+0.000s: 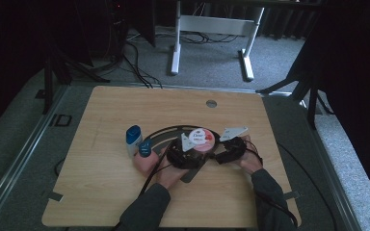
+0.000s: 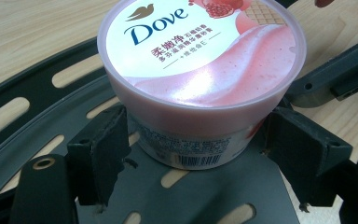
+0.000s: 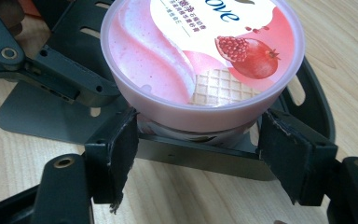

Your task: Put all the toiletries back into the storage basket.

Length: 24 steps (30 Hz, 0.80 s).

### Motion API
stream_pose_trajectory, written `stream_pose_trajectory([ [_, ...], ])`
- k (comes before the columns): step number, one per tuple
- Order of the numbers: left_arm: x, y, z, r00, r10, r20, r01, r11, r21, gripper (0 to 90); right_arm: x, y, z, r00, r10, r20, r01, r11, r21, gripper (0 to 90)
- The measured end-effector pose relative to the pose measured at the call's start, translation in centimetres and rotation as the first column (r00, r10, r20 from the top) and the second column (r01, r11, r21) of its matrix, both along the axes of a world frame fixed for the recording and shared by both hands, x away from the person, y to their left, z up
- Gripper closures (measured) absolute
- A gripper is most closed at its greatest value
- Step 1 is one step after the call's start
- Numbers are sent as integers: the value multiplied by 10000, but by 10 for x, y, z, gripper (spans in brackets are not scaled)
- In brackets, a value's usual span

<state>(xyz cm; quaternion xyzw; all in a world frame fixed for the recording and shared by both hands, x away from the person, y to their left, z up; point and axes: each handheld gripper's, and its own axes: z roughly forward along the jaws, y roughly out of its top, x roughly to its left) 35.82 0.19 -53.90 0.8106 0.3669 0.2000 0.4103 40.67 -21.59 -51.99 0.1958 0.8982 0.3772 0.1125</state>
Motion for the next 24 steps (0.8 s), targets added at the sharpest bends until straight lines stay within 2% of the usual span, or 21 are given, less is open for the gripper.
stream_pose_trajectory([
  [5,5,-4,2,9999,-86,136,84,9999,147,221,4,-4,0,9998,-212,29,212,9997,83,285],
  [12,13,-7,1,9998,-144,112,144,9999,23,221,6,-8,0,9989,-465,64,465,9988,120,290],
  [16,14,-9,0,9999,-136,106,136,9999,7,221,7,-9,0,9986,-530,39,529,9985,126,292],
  [23,14,-8,-2,9998,-170,117,167,9996,246,250,8,-10,0,9984,-564,28,564,9983,131,320],
  [24,14,-8,-2,9997,-200,119,197,9997,174,258,8,-11,1,9984,-570,2,570,9983,121,323],
])
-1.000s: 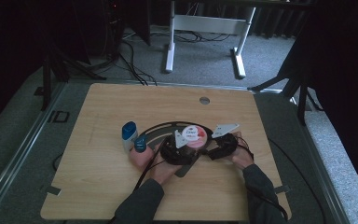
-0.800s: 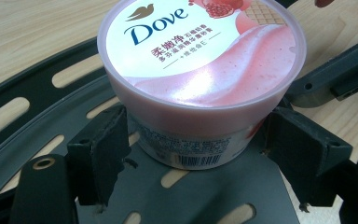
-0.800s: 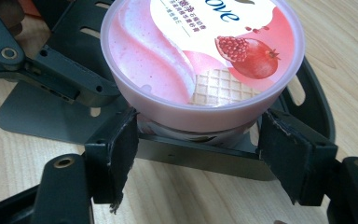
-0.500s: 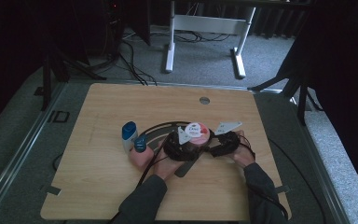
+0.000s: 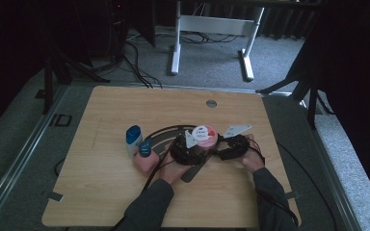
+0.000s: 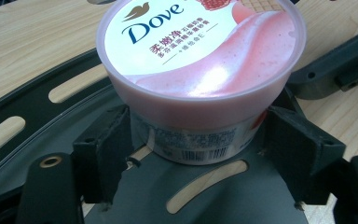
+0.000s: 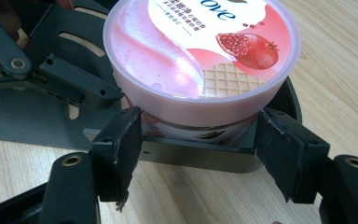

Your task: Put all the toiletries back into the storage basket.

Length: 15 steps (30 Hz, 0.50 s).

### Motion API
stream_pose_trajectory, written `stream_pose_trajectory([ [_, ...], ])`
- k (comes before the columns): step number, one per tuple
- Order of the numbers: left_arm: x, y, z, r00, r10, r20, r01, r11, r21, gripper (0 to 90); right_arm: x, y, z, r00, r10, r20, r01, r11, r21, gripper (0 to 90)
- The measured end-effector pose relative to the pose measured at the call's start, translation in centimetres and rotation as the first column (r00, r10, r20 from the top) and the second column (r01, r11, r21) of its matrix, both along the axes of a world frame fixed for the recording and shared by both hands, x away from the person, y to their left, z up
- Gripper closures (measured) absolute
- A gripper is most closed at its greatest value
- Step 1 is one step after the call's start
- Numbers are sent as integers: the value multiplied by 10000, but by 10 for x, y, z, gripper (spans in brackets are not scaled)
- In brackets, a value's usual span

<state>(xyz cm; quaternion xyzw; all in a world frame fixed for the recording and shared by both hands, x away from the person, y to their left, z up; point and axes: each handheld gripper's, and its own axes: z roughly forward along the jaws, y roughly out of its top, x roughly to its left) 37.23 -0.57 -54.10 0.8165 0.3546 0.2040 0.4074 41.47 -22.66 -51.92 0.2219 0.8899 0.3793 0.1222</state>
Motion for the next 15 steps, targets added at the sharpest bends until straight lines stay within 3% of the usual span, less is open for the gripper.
stream_pose_trajectory([
  [6,-2,2,0,9999,-27,114,28,10000,-47,344,-2,-2,1,10000,-7,14,7,9999,-153,341],
  [11,-2,3,0,9998,-100,179,101,9999,-35,365,-6,-1,3,9996,-185,195,195,9985,-516,351],
  [15,-3,3,0,9998,-64,179,66,9999,-81,379,-10,-5,10,9993,-122,362,132,9995,-272,377],
])
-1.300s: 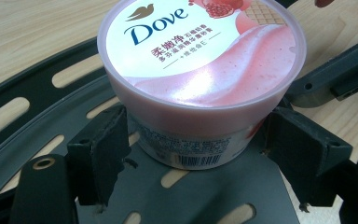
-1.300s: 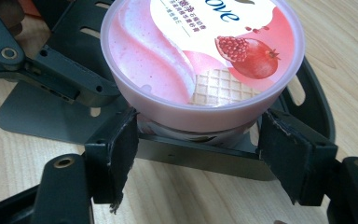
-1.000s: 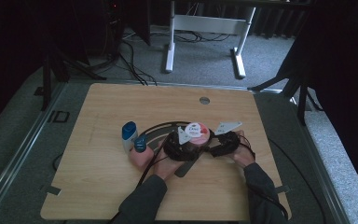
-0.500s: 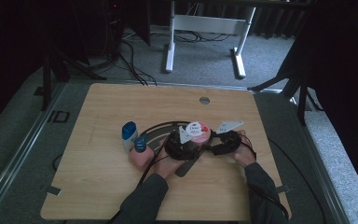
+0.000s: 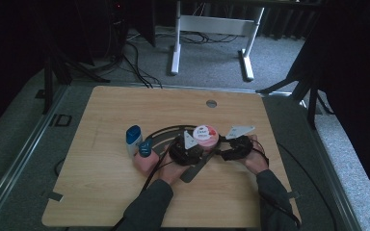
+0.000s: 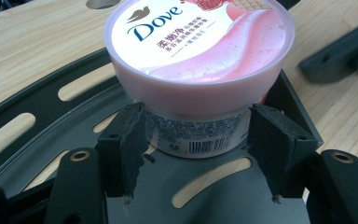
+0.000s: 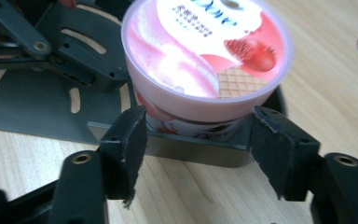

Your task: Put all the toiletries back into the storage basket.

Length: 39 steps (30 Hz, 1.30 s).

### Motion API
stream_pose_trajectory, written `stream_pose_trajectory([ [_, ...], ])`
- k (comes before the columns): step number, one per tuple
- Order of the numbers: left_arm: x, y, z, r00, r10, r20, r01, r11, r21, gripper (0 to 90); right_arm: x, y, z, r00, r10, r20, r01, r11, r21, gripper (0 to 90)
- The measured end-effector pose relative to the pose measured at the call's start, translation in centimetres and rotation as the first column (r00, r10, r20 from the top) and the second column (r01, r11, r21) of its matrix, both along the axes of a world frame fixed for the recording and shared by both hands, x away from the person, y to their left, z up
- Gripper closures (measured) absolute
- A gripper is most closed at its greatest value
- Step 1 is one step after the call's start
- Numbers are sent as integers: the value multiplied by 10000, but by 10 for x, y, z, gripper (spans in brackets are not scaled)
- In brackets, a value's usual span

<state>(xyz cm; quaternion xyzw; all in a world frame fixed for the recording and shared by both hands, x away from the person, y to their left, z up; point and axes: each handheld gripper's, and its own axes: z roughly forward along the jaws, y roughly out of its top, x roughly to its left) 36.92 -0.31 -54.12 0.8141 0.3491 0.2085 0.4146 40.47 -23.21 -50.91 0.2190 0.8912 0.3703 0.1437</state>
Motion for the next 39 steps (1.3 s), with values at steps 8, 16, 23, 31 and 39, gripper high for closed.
stream_pose_trajectory([
  [8,-5,3,0,9999,39,135,-40,10000,58,479,1,-20,1,9986,-531,2,531,9981,316,543],
  [16,-11,6,0,9969,547,574,-560,9982,218,679,7,-26,-8,9904,-1341,-343,1358,9893,526,754],
  [23,-10,6,0,9948,907,460,-926,9949,399,811,13,-25,-14,9797,-1934,-527,1949,9805,255,898],
  [31,-4,3,-2,9844,1761,38,-1761,9833,471,894,20,-23,-20,9568,-2825,-685,2831,9591,-2,900],
  [39,3,-2,-5,9752,2165,-467,-2149,9759,367,893,26,-22,-25,9401,-3306,-835,3320,9433,22,900],
])
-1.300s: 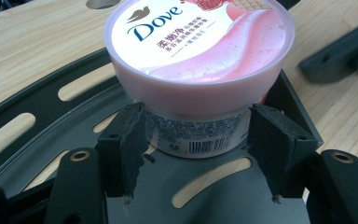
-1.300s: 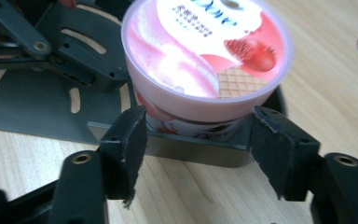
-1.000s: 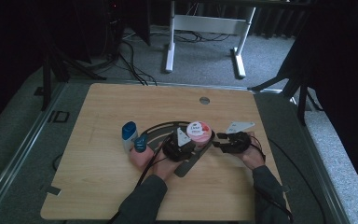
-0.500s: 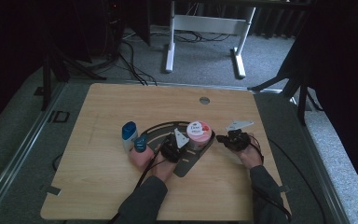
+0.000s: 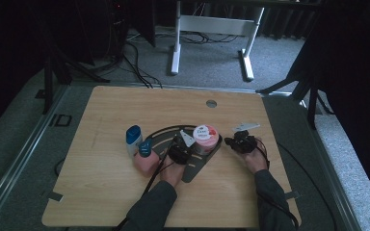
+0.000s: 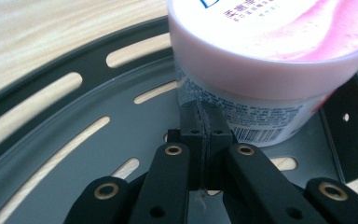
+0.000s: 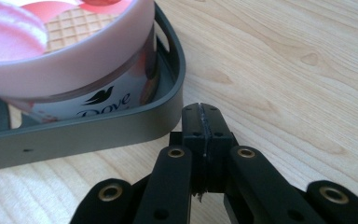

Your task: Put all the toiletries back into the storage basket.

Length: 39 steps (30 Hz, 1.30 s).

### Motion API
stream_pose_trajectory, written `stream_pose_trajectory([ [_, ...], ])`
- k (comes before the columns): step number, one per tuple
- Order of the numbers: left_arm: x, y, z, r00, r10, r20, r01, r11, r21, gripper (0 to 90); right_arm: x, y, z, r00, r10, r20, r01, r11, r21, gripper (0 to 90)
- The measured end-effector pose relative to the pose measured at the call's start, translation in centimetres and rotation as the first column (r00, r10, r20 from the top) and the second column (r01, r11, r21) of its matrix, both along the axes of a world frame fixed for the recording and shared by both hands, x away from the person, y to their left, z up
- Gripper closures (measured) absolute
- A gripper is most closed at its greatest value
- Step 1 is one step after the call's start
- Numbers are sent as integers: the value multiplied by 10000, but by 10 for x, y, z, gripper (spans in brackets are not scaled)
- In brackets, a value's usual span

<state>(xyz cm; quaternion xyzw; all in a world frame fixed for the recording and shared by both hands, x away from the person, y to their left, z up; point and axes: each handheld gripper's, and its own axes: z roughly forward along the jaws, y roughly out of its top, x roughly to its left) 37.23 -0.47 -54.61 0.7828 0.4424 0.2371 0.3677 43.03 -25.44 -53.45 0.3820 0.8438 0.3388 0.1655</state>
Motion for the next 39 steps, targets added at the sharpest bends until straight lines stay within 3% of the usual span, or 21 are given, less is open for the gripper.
stream_pose_trajectory([
  [14,2,-5,-1,9997,-232,-127,231,9997,-69,893,3,-1,-7,9998,-40,-186,59,9947,1023,900],
  [23,4,-3,-1,9996,-202,-181,200,9997,-135,893,2,-2,-7,9998,54,-196,-32,9941,1088,900],
  [29,-1,6,0,9990,-328,-295,324,9994,-138,808,1,-1,-7,9996,253,-156,-234,9937,1096,900],
  [34,-11,12,6,9980,-601,-186,596,9979,-256,754,-1,-2,-8,9997,202,-168,-184,9947,1016,878],
  [39,-18,18,9,9939,-1049,-340,1039,9942,-291,714,-6,-7,-10,9998,159,-148,-144,9952,970,828],
])
